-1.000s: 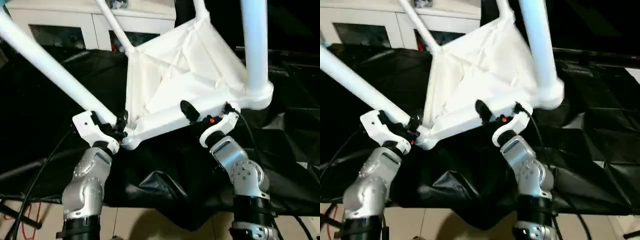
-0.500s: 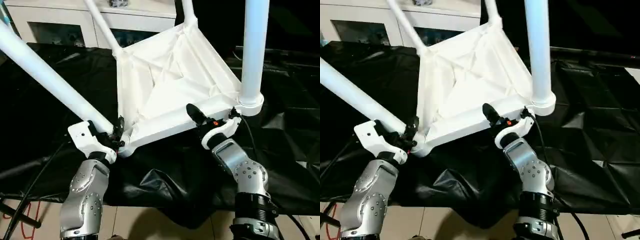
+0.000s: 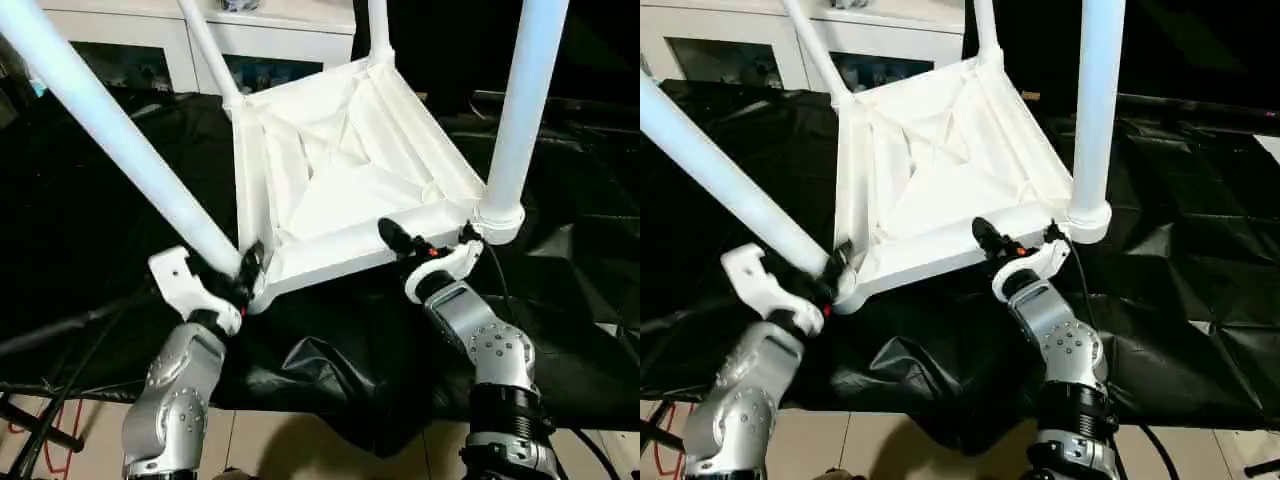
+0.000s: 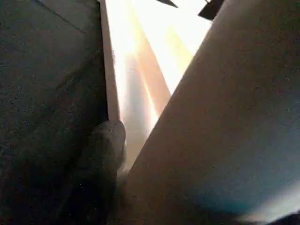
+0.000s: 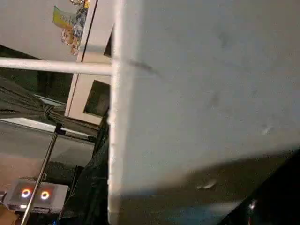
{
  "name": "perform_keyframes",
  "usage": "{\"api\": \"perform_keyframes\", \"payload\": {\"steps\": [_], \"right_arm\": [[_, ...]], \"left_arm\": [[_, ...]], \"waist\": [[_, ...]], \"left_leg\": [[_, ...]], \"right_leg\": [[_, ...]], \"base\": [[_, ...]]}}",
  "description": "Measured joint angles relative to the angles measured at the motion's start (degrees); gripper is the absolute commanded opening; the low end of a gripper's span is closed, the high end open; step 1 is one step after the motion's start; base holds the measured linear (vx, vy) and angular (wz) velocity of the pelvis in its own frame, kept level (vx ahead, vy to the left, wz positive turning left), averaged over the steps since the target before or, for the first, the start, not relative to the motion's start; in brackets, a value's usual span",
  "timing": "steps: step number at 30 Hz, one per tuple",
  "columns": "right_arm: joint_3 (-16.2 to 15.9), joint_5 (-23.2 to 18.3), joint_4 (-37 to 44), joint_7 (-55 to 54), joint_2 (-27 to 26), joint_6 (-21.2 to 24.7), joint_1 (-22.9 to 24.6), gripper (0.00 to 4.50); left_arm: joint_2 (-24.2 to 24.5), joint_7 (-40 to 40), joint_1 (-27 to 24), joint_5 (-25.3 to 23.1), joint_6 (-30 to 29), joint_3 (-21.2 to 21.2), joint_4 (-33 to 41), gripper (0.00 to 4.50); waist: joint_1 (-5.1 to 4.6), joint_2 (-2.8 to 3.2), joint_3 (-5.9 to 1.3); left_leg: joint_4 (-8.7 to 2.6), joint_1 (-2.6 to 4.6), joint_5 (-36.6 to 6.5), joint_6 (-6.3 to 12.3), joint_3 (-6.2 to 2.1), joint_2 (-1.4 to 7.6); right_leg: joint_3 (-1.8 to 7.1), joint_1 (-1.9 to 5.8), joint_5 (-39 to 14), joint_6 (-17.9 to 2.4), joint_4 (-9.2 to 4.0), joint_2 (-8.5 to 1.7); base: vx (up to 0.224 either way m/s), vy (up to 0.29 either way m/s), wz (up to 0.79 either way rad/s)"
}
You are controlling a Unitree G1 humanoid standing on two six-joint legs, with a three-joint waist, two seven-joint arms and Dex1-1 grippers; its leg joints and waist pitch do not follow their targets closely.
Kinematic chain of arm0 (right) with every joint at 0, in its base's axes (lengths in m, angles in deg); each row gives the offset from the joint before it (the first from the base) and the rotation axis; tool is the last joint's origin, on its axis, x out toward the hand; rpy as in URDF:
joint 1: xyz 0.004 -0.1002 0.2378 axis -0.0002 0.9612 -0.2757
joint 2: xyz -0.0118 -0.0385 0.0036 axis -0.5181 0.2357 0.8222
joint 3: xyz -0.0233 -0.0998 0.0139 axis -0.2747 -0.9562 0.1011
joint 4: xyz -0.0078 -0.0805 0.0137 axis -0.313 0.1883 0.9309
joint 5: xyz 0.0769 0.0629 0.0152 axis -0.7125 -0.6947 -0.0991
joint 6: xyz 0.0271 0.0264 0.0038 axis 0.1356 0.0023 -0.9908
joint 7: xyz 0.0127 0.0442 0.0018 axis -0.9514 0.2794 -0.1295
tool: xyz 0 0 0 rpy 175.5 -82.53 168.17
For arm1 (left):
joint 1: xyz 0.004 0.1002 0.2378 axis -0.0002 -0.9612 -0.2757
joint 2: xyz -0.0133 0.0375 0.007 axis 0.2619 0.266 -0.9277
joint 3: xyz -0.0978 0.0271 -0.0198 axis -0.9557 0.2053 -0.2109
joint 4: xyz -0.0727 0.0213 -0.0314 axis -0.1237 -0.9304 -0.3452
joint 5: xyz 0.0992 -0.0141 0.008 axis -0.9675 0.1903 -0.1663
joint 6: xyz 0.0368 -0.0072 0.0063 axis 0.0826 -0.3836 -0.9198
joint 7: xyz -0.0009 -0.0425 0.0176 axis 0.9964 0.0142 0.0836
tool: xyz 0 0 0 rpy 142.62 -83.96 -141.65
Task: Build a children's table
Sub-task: Flip table
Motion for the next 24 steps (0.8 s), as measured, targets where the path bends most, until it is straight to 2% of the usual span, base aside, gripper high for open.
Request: {"api": "perform_keyframes", "payload": {"steps": [8, 11, 17, 19, 21, 24], "right_arm": [[-0.01, 1.26, 0.02, -2.12, 0.83, -1.38, -2.6, 1.71], [-0.75, 1.96, 0.04, -2.11, 2.31, -1.93, -3.53, 1.7], [-1.85, 4.51, 3.29, -1.73, 5.87, -3.55, -4.86, 1.7], [-2.37, 5.72, 3.91, -1.92, 6.59, -3.91, -5.67, 1.7], [-3.2, 6.69, 4.4, -2.54, 7.6, -4.13, -6.6, 1.7], [-3.79, 7.53, 5.75, -3.75, 8.71, -4.2, -6.93, 1.7]], "left_arm": [[2.57, 3.53, -5.22, 1.65, -0.71, 0.34, 2.22, 4.05], [5.67, 6.52, -8.23, 1.48, -0.94, 1.03, 4.36, 4.14], [12.03, 8.91, -10.97, -1.64, -0.6, 0.76, 5.54, 4.14], [13.82, 11.36, -11.7, -2.07, -0.56, 2.18, 7.44, 4.14], [15.82, 14.21, -12.25, -3.19, -0.11, 5.36, 10.79, 4.14], [16.71, 16.24, -12.05, -4.71, 1.3, 8.88, 13.46, 4.14]], "waist": [[0.14, 0.03, 0.02], [0.57, 0.03, 0.02], [1.61, 0.03, 0.03], [1.66, 0.03, 0.03], [1.72, 0.03, 0.03], [1.76, 0.04, 0.02]], "left_leg": [[0.14, 0.0, 0.02, 0.01, -0.01, 0.02], [0.16, -0.01, 0.03, 0.0, 0.0, 0.02], [0.2, -0.01, 0.07, 0.01, 0.0, 0.02], [0.26, -0.01, 0.07, 0.01, 0.0, 0.02], [0.3, 0.01, 0.11, 0.05, 0.0, 0.01], [0.29, 0.04, 0.21, -0.08, 0.0, 0.02]], "right_leg": [[0.0, 0.0, 0.02, -0.02, 0.12, 0.0], [0.0, 0.01, 0.03, 0.0, 0.13, 0.0], [0.0, 0.02, 0.04, 0.04, 0.18, -0.01], [0.01, 0.03, 0.06, 0.07, 0.21, -0.02], [0.01, 0.05, 0.08, 0.09, 0.27, -0.04], [0.01, 0.07, 0.1, 0.11, 0.34, -0.05]], "base": [[0.0, 0.0, 0.0], [0.0, 0.0, 0.0], [0.0, 0.0, 0.0], [0.0, 0.0, 0.0], [0.0, 0.0, 0.0], [0.0, 0.0, 0.0]]}}
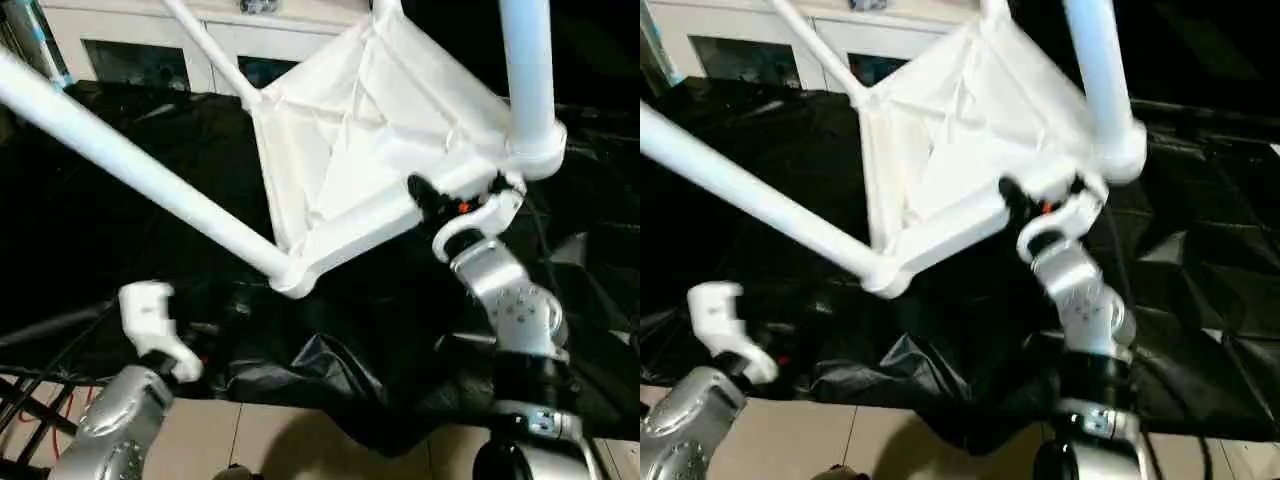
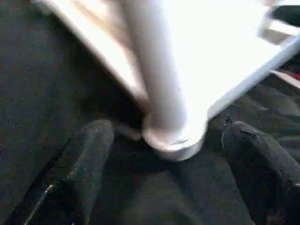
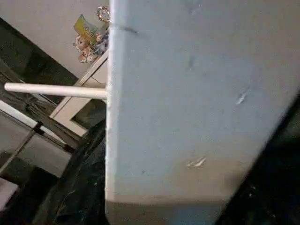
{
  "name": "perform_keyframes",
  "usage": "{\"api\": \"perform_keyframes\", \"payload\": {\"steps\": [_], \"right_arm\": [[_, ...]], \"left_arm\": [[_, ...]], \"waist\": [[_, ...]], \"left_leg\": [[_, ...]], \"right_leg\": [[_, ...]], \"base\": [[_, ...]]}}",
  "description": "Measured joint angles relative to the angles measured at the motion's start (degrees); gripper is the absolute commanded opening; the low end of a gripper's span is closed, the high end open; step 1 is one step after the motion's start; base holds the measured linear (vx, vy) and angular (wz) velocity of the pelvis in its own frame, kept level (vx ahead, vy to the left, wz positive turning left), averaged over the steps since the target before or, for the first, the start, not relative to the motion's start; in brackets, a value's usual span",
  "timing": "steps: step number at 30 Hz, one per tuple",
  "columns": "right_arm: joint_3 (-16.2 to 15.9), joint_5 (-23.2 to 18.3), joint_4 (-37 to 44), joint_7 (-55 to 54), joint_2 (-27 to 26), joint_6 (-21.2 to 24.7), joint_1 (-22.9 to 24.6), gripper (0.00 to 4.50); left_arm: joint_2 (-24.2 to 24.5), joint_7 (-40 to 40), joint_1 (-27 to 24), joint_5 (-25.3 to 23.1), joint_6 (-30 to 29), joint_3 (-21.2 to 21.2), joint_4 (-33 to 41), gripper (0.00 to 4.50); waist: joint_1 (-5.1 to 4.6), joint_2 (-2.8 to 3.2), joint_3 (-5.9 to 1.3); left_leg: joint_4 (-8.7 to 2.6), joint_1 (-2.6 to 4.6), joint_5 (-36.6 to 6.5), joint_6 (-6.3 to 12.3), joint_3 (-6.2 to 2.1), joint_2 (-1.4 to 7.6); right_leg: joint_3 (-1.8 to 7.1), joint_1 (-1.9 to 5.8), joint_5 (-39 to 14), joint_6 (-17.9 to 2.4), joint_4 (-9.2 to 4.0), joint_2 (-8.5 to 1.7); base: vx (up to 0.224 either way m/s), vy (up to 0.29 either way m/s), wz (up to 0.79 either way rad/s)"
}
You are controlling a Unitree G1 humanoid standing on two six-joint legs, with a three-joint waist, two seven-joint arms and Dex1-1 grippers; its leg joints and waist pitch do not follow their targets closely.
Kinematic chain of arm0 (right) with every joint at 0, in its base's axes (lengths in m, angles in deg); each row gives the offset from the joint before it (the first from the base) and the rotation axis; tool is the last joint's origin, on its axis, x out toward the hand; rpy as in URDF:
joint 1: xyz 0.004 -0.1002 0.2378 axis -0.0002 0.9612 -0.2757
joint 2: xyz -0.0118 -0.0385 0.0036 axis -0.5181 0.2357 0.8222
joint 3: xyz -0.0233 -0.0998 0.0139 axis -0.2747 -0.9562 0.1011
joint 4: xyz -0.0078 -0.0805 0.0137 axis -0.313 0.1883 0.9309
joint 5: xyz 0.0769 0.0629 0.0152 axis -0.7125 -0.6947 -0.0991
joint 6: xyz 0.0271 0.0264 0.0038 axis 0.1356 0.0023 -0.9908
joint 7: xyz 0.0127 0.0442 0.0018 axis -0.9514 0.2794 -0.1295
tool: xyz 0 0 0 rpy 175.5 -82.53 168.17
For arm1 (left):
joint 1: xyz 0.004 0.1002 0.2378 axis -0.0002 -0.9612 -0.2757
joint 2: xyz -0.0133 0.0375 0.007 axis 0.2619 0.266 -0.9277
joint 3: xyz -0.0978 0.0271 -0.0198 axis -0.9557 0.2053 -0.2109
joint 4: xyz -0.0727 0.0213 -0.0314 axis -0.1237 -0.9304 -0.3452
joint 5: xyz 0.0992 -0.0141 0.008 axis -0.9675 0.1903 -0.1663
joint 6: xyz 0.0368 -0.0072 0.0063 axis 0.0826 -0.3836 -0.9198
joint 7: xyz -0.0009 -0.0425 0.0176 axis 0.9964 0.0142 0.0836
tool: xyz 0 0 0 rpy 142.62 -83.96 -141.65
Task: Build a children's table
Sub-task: Flip table
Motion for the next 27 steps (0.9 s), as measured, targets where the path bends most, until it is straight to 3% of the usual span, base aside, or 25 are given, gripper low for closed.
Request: {"api": "perform_keyframes", "payload": {"steps": [8, 19, 27], "right_arm": [[-1.48, 3.52, 3.59, -3.2, 2.65, -0.72, -0.65, 1.7], [-3.1, 9.08, 5.03, -6.9, 6.08, -3.32, -1.79, 1.7], [-10.64, 17.33, 4.98, -1.47, 14.39, -2.44, -4.99, 1.7]], "left_arm": [[2.09, 2.63, 2.85, -3.79, 0.66, 6.6, 3.88, 4.14], [2.16, 1.63, 4.9, -6.2, 1.22, 7.66, 4.1, 4.14], [2.68, -0.21, 7.52, -8.36, 1.52, 6.79, 4.1, 4.14]], "waist": [[0.06, 0.06, -0.03], [-0.25, 0.08, -0.05], [-0.82, -0.3, -0.23]], "left_leg": [[0.01, 0.06, 0.2, -0.22, -0.01, 0.01], [0.05, 0.13, 0.35, -0.46, -0.01, 0.03], [0.08, 0.22, 0.37, -0.48, -0.02, 0.06]], "right_leg": [[0.0, 0.01, 0.1, 0.02, 0.16, -0.01], [0.03, 0.06, 0.2, 0.21, 0.21, -0.01], [0.09, 0.07, 0.24, 0.25, 0.21, 0.07]], "base": [[0.0, 0.0, 0.0], [0.0, 0.0, 0.0], [0.0, 0.0, 0.0]]}}
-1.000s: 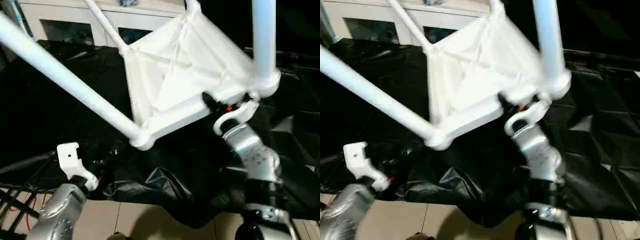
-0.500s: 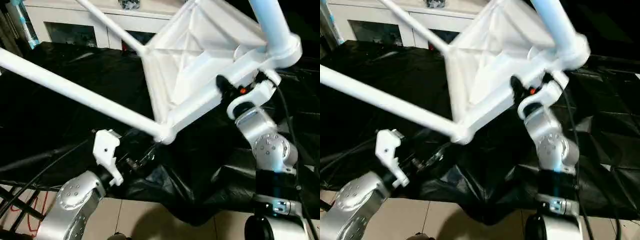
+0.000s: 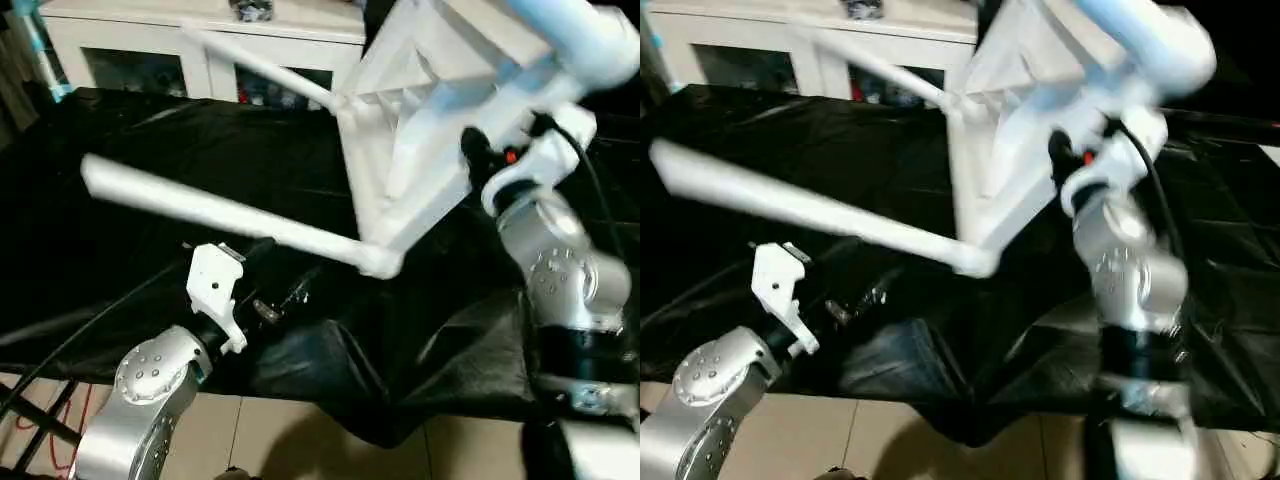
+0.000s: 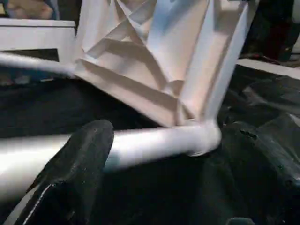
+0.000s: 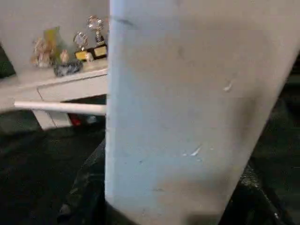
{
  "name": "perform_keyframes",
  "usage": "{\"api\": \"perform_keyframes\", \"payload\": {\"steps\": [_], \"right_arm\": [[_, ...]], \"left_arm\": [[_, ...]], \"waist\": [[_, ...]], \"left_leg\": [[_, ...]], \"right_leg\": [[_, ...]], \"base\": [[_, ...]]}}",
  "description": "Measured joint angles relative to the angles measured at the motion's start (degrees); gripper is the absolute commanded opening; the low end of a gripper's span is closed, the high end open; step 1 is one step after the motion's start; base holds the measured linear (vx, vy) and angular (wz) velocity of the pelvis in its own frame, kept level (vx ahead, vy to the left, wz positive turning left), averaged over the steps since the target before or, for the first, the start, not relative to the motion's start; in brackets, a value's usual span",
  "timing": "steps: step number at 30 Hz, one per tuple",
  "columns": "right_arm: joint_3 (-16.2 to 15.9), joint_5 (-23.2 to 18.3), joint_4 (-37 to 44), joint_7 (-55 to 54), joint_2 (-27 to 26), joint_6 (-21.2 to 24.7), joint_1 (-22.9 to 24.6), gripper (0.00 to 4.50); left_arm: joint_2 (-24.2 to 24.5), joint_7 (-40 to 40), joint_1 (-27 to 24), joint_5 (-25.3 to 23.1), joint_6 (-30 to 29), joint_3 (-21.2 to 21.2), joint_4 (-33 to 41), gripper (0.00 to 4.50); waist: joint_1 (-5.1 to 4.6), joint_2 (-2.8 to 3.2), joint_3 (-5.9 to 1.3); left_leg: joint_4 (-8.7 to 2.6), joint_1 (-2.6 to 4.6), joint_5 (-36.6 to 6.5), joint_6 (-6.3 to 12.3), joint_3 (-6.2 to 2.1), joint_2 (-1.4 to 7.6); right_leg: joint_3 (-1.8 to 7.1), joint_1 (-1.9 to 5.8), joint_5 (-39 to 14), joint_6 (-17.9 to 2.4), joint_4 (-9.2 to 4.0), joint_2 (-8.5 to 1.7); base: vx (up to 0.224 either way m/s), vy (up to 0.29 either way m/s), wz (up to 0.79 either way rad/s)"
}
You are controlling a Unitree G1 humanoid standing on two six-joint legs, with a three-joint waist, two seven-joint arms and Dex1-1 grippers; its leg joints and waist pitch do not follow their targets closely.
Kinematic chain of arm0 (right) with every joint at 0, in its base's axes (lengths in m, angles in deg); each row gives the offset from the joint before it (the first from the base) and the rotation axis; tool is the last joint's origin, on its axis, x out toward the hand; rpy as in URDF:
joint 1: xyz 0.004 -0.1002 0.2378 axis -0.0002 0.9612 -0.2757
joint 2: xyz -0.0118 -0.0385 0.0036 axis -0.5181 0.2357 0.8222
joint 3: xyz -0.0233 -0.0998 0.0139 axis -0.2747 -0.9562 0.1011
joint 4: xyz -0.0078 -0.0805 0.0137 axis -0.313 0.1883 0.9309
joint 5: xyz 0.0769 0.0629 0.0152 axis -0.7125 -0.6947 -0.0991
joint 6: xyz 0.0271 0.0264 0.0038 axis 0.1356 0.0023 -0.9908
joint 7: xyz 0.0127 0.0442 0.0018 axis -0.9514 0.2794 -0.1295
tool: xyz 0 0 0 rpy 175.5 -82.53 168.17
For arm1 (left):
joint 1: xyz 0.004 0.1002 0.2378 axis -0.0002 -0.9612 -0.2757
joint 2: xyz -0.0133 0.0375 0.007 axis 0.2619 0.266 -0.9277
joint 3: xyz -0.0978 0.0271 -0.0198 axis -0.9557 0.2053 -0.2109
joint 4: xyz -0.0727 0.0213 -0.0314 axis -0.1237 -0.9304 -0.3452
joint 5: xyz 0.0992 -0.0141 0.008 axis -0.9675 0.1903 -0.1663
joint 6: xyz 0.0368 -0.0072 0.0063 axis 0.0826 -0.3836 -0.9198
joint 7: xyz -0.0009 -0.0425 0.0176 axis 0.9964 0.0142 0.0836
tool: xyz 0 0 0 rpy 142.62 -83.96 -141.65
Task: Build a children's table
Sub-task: Flip table
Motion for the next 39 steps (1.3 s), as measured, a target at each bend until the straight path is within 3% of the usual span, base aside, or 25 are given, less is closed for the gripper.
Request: {"api": "perform_keyframes", "payload": {"steps": [3, 8, 10, 12, 13, 19, 25, 30, 35, 39], "right_arm": [[-2.81, 2.64, -1.63, 0.98, 1.63, -0.48, -1.64, 1.7], [-3.4, 4.49, -4.08, 0.16, 1.79, -0.82, -2.91, 1.7], [-3.28, 5.11, -4.15, -0.18, 1.34, -0.8, -2.93, 2.32], [-3.42, 5.89, -3.92, -0.45, 0.86, -0.8, -2.89, 2.34], [-3.46, 6.12, -3.9, -0.31, 0.84, -0.82, -2.88, 2.58], [-5.26, 7.09, -3.75, 2.68, 1.35, -2.13, -2.75, 3.11], [-7.76, 10.36, -3.26, 6.82, 3.14, -5.37, -1.86, 3.14], [-10.78, 12.26, 1.46, 8.91, 3.91, -5.96, 2.71, 3.14], [-11.57, 13.49, 4.89, 9.97, 5.3, -5.62, 7.28, 3.14], [-11.58, 14.44, 5.61, 10.31, 6.33, -5.62, 7.74, 3.14]], "left_arm": [[-0.12, -0.58, 0.46, -0.08, 0.0, -0.17, 0.0, 4.14], [-0.11, -1.34, 0.63, -0.91, 0.0, -0.44, 0.01, 4.14], [-0.04, -1.66, 0.72, -1.21, 0.0, -0.59, 0.01, 4.14], [0.22, -1.94, 1.45, -1.81, 0.01, -0.84, 0.0, 4.14], [0.37, -2.4, 2.02, -2.35, 0.04, -0.84, -0.18, 4.14], [1.24, -6.45, 11.81, -9.23, 2.79, -1.11, -5.16, 4.14], [1.92, -9.71, 24.06, -17.16, 11.33, 0.3, -8.61, 4.14], [5.57, -9.91, 30.59, -26.63, 20.44, 4.59, -11.66, 4.14], [5.42, -8.59, 31.67, -27.04, 27.67, 5.95, -10.93, 4.14], [5.52, -8.83, 32.05, -27.02, 31.7, 5.91, -10.82, 4.14]], "waist": [[-0.15, -0.26, -0.02], [-0.13, -0.66, -0.06], [-0.11, -0.75, -0.02], [-0.25, -0.83, -0.01], [-0.31, -0.91, -0.01], [-0.45, -1.25, -0.03], [-0.46, -1.26, -0.04], [0.03, -0.75, 0.17], [0.31, 0.29, 0.41], [0.3, 0.61, 0.43]], "left_leg": [[0.04, -0.01, 0.0, 0.0, 0.0, 0.02], [0.28, -0.03, 0.0, 0.0, 0.0, 0.06], [0.34, -0.04, 0.0, 0.0, 0.0, 0.06], [0.35, -0.04, 0.0, 0.0, 0.0, 0.07], [0.35, -0.04, 0.0, 0.0, 0.0, 0.07], [0.38, -0.15, 0.01, 0.0, -0.01, 0.1], [0.45, -0.3, -0.05, 0.11, -0.01, 0.11], [0.45, -0.34, -0.08, 0.16, -0.02, 0.15], [0.45, -0.32, -0.08, 0.16, 0.0, 0.16], [0.44, -0.26, -0.06, 0.12, -0.03, 0.22]], "right_leg": [[0.0, -0.01, 0.02, -0.03, 0.0, 0.02], [0.0, 0.03, 0.16, -0.01, 0.03, 0.02], [0.02, 0.04, 0.2, 0.05, 0.03, 0.01], [0.02, 0.02, 0.24, 0.07, 0.04, 0.01], [0.02, 0.02, 0.26, 0.07, 0.04, 0.01], [0.01, -0.06, 0.3, 0.04, 0.07, 0.03], [0.0, -0.11, 0.48, -0.31, 0.01, 0.03], [-0.03, -0.12, 0.36, -0.35, 0.0, 0.07], [-0.03, -0.12, 0.33, -0.41, 0.06, 0.06], [-0.06, -0.12, 0.36, -0.53, 0.15, 0.1]], "base": [[0.0, 0.0, 0.0], [0.0, 0.0, 0.0], [0.0, 0.0, 0.0], [0.0, 0.0, 0.0], [0.0, 0.0, 0.0], [0.0, 0.0, 0.0], [0.0, 0.0, 0.0], [0.0, 0.0, 0.0], [0.0, 0.0, 0.0], [0.0, 0.0, 0.0]]}}
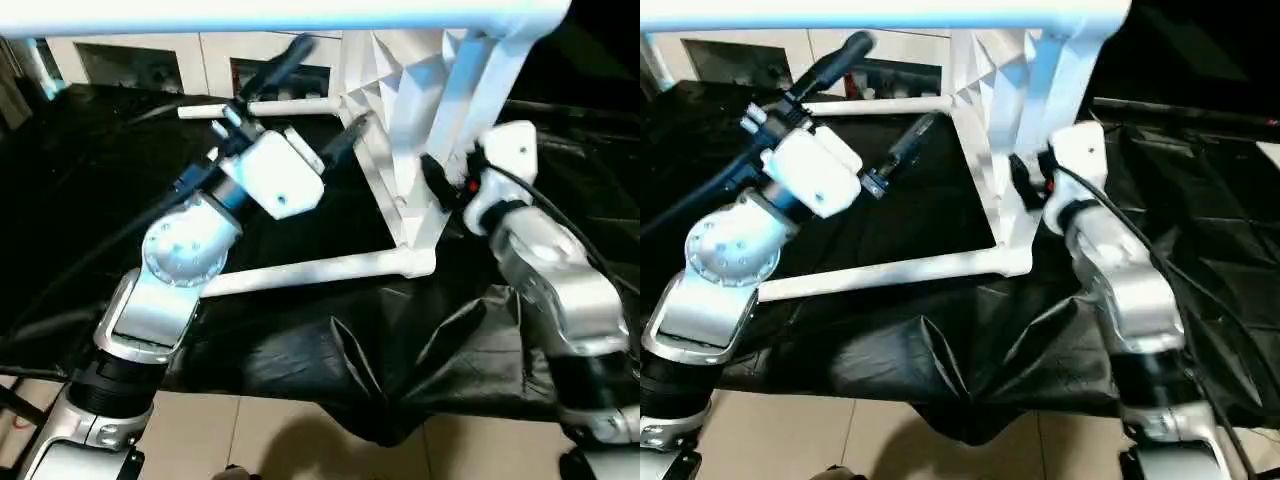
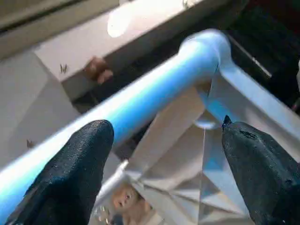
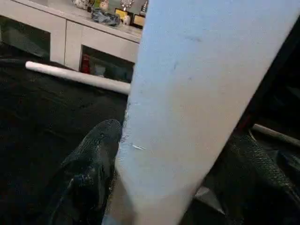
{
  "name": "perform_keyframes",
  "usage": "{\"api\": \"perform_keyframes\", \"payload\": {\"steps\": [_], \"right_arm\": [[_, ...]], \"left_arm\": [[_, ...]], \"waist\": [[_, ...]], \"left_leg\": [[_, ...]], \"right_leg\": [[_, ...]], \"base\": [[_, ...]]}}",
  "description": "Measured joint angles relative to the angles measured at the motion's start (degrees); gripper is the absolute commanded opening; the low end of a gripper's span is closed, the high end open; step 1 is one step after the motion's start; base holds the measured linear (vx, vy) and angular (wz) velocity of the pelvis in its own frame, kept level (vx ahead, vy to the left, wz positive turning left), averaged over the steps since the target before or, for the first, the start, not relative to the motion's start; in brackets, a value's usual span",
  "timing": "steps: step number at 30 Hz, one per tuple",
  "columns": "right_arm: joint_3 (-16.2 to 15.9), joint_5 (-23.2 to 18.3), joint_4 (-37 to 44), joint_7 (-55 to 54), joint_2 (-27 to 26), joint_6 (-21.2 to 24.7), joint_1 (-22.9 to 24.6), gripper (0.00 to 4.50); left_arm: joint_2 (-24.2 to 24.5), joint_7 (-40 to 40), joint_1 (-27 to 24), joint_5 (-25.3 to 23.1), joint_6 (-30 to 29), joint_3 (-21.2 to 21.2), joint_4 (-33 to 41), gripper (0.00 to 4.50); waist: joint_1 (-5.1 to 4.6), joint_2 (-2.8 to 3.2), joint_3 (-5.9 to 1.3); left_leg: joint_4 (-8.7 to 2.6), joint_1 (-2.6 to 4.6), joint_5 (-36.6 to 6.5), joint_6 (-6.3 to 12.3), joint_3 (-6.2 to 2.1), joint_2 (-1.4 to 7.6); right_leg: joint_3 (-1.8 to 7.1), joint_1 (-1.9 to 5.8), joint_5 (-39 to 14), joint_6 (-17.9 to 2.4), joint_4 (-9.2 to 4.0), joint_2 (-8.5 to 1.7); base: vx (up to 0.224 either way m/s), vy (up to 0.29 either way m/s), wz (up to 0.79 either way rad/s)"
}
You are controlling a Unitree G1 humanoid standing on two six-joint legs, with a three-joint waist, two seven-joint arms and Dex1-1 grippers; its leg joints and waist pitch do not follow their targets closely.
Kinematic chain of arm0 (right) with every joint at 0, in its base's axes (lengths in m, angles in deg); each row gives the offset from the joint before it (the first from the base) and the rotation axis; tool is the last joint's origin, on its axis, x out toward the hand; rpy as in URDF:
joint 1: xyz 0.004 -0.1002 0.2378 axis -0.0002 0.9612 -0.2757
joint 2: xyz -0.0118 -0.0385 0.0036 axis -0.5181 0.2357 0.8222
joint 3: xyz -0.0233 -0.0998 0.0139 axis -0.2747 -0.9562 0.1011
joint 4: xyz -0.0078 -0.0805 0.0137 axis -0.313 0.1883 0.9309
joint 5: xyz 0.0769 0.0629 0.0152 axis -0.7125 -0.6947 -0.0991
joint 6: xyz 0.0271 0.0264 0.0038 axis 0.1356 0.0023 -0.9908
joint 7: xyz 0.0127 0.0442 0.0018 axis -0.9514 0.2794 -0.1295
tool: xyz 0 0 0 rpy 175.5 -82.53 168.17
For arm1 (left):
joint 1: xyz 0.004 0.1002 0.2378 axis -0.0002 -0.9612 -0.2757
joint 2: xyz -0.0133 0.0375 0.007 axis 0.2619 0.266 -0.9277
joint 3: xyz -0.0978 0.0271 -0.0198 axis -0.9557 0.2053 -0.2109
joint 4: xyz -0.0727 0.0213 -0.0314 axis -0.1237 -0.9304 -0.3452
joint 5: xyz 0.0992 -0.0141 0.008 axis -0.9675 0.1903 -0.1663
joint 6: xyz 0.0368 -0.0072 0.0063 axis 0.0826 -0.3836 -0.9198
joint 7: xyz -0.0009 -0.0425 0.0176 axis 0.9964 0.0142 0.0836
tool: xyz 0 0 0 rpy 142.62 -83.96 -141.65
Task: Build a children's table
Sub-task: Flip table
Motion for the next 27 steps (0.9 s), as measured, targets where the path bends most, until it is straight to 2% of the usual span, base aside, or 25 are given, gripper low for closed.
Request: {"api": "perform_keyframes", "payload": {"steps": [2, 6, 8, 14, 21, 27], "right_arm": [[0.11, 0.18, 0.29, 0.0, 0.36, 0.01, 0.19, 3.14], [0.2, 0.83, 2.09, 0.64, 0.45, 0.04, 0.42, 3.14], [0.27, 0.81, 2.3, 1.29, 0.57, 0.03, 0.78, 3.14], [-0.29, 0.61, 3.83, 2.68, 0.41, 0.06, 1.62, 3.14], [-1.1, 0.47, 6.55, 5.54, 0.68, 0.66, 3.11, 3.14], [-0.03, 0.01, 8.7, 11.16, 6.92, 0.28, 7.14, 3.14]], "left_arm": [[0.3, -0.5, 0.69, -0.08, 1.5, -0.13, -0.02, 4.14], [2.17, -4.73, 3.51, -6.8, 0.76, -1.83, -5.03, 4.14], [3.28, -6.23, 4.97, -9.12, -0.13, -2.63, -7.39, 4.14], [5.5, -8.07, 8.02, -12.25, -0.11, -2.94, -12.28, 4.14], [8.37, -12.74, 11.94, -17.5, 0.22, -3.44, -20.59, 4.14], [12.41, -15.83, 13.68, -20.15, 0.39, -5.63, -25.89, 4.14]], "waist": [[0.01, 0.07, -0.01], [-0.13, 0.56, -0.03], [-0.13, 0.62, -0.04], [0.35, 0.98, -0.07], [0.64, 1.0, -0.06], [0.31, 1.15, 0.02]], "left_leg": [[0.01, 0.0, 0.02, -0.02, 0.0, 0.0], [0.1, 0.01, 0.03, -0.05, -0.01, 0.0], [0.11, 0.02, 0.04, -0.06, -0.03, 0.0], [0.17, 0.01, 0.05, -0.06, -0.03, 0.0], [0.2, 0.01, 0.05, -0.06, -0.03, -0.02], [0.23, -0.02, 0.05, -0.06, -0.12, -0.03]], "right_leg": [[0.0, 0.01, 0.04, -0.03, 0.0, 0.0], [0.0, 0.03, 0.14, -0.01, 0.01, 0.0], [0.0, 0.03, 0.15, -0.01, 0.01, 0.0], [0.0, 0.07, 0.22, -0.01, 0.02, -0.02], [-0.01, 0.12, 0.43, 0.27, 0.01, -0.06], [-0.06, 0.05, 0.59, 0.33, -0.04, -0.06]], "base": [[0.0, 0.0, 0.0], [0.0, 0.0, 0.0], [0.0, 0.0, 0.0], [0.0, 0.0, 0.0], [0.0, 0.0, 0.0], [0.0, 0.0, 0.0]]}}
